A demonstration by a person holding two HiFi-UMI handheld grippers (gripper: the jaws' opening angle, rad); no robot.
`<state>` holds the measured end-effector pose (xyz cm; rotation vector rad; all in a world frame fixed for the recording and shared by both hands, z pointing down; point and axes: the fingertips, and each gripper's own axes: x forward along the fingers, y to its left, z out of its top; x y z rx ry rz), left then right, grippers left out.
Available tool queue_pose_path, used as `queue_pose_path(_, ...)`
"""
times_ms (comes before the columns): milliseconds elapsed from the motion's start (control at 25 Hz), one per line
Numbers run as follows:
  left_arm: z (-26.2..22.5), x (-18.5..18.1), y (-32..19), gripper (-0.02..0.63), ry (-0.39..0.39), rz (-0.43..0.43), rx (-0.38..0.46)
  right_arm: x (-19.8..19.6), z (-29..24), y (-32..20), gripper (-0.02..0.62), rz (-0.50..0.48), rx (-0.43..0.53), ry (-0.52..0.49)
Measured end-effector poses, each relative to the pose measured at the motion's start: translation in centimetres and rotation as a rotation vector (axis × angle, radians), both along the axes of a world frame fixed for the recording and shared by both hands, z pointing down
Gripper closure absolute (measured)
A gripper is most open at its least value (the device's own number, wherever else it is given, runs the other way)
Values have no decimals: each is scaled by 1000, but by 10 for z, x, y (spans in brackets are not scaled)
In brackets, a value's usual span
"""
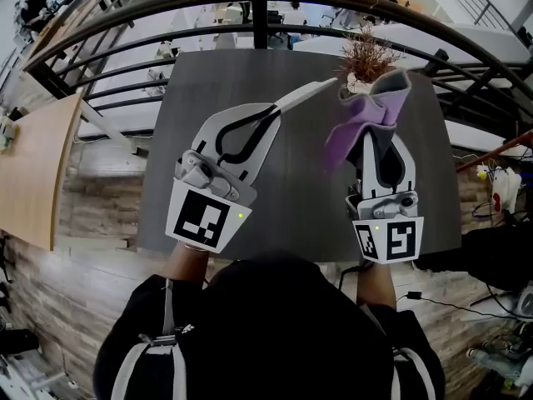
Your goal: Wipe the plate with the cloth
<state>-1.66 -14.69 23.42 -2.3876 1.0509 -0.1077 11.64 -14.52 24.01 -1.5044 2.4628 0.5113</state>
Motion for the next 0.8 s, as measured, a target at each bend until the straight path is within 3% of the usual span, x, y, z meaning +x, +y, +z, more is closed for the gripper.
queue_pose_path(120, -2, 6, 3, 591, -124, -46, 119, 4, -4, 3, 534, -2, 7, -3)
queue_pose_path(280, 5, 10, 6, 591, -236, -67, 184, 3, -10, 7, 534, -10, 23, -1)
queue_pose_path(440, 11, 17, 8, 591, -358, -66, 257, 4, -17, 11, 534, -14, 40, -3)
queue_pose_path(800, 29, 32, 18, 589, -723, -53, 508, 5, -36, 21, 534, -47, 61, -22)
